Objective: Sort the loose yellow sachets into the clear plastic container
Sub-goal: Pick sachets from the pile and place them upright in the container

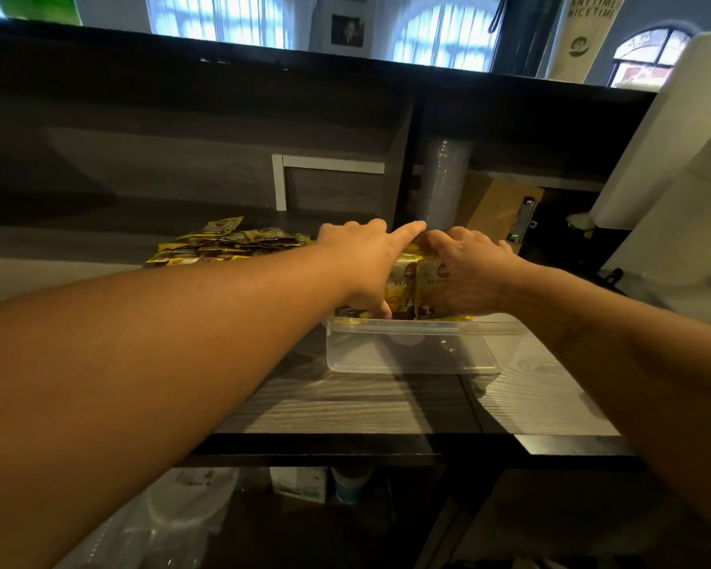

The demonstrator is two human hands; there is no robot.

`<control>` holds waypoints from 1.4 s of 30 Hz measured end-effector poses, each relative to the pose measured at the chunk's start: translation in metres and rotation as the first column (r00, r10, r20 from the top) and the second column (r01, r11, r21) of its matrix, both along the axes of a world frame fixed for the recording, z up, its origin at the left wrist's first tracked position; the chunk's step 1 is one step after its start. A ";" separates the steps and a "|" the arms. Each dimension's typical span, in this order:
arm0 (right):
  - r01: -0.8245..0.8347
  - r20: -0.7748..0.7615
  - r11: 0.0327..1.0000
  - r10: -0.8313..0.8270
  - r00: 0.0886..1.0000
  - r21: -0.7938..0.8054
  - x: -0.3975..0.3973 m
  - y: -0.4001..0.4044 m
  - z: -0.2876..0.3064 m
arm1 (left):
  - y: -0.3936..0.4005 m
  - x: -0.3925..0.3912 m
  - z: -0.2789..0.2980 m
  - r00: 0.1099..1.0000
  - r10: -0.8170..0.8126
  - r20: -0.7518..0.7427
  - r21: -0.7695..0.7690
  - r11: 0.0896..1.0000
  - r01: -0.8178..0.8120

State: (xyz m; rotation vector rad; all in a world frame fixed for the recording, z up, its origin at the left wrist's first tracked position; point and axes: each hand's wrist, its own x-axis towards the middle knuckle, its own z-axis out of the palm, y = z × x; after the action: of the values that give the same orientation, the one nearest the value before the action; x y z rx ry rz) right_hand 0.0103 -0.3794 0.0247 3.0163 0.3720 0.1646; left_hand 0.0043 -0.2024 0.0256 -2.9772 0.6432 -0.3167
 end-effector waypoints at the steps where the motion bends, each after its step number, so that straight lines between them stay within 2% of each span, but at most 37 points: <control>1: -0.001 0.006 1.000 0.001 1.000 -0.006 -0.002 0.000 0.001 | 0.002 -0.003 0.003 1.000 -0.007 -0.002 -0.030 1.000 0.007; 5: -0.005 0.039 1.000 0.005 0.999 0.009 -0.013 0.007 0.010 | 0.019 -0.017 0.013 1.000 -0.012 -0.023 -0.271 0.963 0.005; 8: -0.001 0.082 0.983 -0.015 0.997 0.186 -0.024 0.023 0.022 | 0.042 -0.027 0.011 0.999 0.025 -0.027 -0.451 0.892 -0.035; 10: -0.036 0.125 0.945 -0.005 0.992 0.325 -0.034 0.042 0.031 | 0.062 -0.033 0.007 0.999 0.047 -0.001 -0.510 0.859 -0.041; 12: -0.122 0.165 0.910 0.060 0.985 0.397 -0.043 0.067 0.035 | 0.086 -0.038 -0.001 0.994 0.100 0.035 -0.528 0.846 -0.067; 16: -0.273 0.235 0.856 0.183 0.955 0.439 -0.054 0.132 0.029 | 0.138 -0.042 -0.028 0.974 0.220 0.050 -0.518 0.840 -0.163; 22: -0.228 0.199 0.695 0.125 0.972 0.682 -0.050 0.215 -0.009 | 0.187 -0.033 -0.068 0.951 0.307 -0.022 -0.471 0.836 -0.281; 25: -0.230 0.274 0.732 0.062 0.960 0.641 -0.038 0.232 -0.038 | 0.192 -0.027 -0.078 0.943 0.331 0.001 -0.367 0.878 -0.308; 28: -0.181 0.316 0.814 -0.002 0.949 0.551 -0.027 0.240 -0.054 | 0.194 -0.024 -0.077 0.941 0.339 0.000 -0.366 0.876 -0.315; 31: -0.072 0.139 0.901 0.013 0.990 0.427 -0.016 0.235 -0.056 | 0.196 -0.026 -0.073 0.941 0.337 -0.003 -0.459 0.836 -0.301; 33: -0.035 -0.001 0.923 0.038 0.999 0.384 -0.013 0.231 -0.055 | 0.198 -0.029 -0.072 0.945 0.326 0.006 -0.557 0.786 -0.267; 35: -0.017 -0.075 0.922 0.050 0.996 0.387 -0.016 0.230 -0.057 | 0.202 -0.031 -0.071 0.949 0.317 -0.003 -0.635 0.732 -0.247; 37: -0.038 -0.026 0.921 0.052 0.998 0.387 -0.019 0.230 -0.061 | 0.203 -0.033 -0.070 0.949 0.314 -0.012 -0.692 0.683 -0.234; 40: -0.102 0.143 0.919 0.050 0.989 0.381 -0.021 0.230 -0.064 | 0.205 -0.035 -0.071 0.953 0.302 -0.017 -0.748 0.628 -0.212; 42: -0.162 0.268 0.884 0.044 0.962 0.439 -0.024 0.229 -0.066 | 0.207 -0.035 -0.072 0.952 0.306 -0.010 -0.779 0.594 -0.200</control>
State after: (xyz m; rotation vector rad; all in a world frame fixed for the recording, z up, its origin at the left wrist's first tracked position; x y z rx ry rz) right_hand -0.0132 -0.1499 -0.0411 3.3679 0.5370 0.7374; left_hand -0.0303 0.0049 -0.0464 -3.7360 0.0097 -0.9766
